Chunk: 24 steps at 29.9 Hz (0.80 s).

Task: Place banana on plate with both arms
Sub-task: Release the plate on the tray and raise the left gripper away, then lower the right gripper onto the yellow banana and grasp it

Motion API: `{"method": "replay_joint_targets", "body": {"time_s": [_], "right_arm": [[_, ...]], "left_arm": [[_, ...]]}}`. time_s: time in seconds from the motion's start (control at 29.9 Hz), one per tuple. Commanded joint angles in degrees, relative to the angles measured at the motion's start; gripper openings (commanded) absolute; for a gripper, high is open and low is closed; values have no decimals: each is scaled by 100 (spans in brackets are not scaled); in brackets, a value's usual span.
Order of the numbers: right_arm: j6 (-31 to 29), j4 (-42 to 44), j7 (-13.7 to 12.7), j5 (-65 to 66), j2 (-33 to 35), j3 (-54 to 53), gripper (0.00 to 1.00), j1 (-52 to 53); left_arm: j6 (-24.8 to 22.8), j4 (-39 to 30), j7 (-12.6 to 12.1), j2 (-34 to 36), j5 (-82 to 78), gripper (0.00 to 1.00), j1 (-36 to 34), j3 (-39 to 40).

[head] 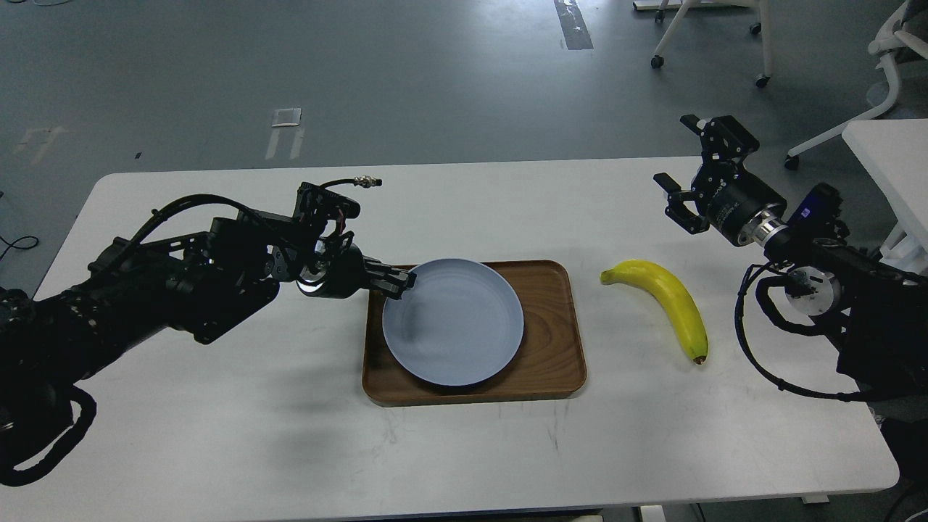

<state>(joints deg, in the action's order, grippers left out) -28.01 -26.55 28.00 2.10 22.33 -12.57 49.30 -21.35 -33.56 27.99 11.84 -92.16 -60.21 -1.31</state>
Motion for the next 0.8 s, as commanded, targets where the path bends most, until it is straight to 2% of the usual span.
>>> {"method": "replay_joint_targets", "body": {"time_s": [0.0, 0.07, 0.1, 0.2, 0.4, 0.5, 0.57, 0.6, 0.64, 0.74, 0.77], "right_arm": [[1, 1, 0, 1, 0, 0, 100, 1], [1, -8, 0, 1, 0, 0, 100, 10], [1, -8, 0, 1, 0, 0, 100, 10], [1, -16, 0, 1, 26, 0, 100, 45], [1, -174, 0, 316, 368, 526, 100, 580], [1, -367, 0, 1245, 544, 1272, 100, 1176], [1, -473, 0, 1590, 579, 1449, 100, 1397], [1, -613, 0, 1861, 649, 1572, 100, 1564], [1, -797, 0, 2160, 737, 1669, 100, 1713], [1, -1175, 0, 3239, 869, 1976, 100, 2117], [1, -1177, 0, 3244, 870, 1978, 100, 2119]], "left_arm": [[0, -27, 1, -59, 49, 72, -35, 17], [0, -45, 1, -68, 338, 95, -79, 26], [0, -45, 1, -59, 453, 98, -88, 34], [0, -80, 1, -50, 1032, 98, -131, 52], [8, -177, 1, 160, 3780, 98, -369, 333], [-88, -195, 1, 493, 5974, 98, -387, 631], [-193, -221, 1, 661, 6673, 98, -387, 728], [-402, -265, 1, 870, 7190, 98, -387, 842], [-665, -308, 1, 1090, 7552, 98, -378, 982], [-665, -458, 1, 1565, 7915, 98, -177, 1474], [-665, -458, 1, 1567, 7916, 98, -176, 1476]]}}
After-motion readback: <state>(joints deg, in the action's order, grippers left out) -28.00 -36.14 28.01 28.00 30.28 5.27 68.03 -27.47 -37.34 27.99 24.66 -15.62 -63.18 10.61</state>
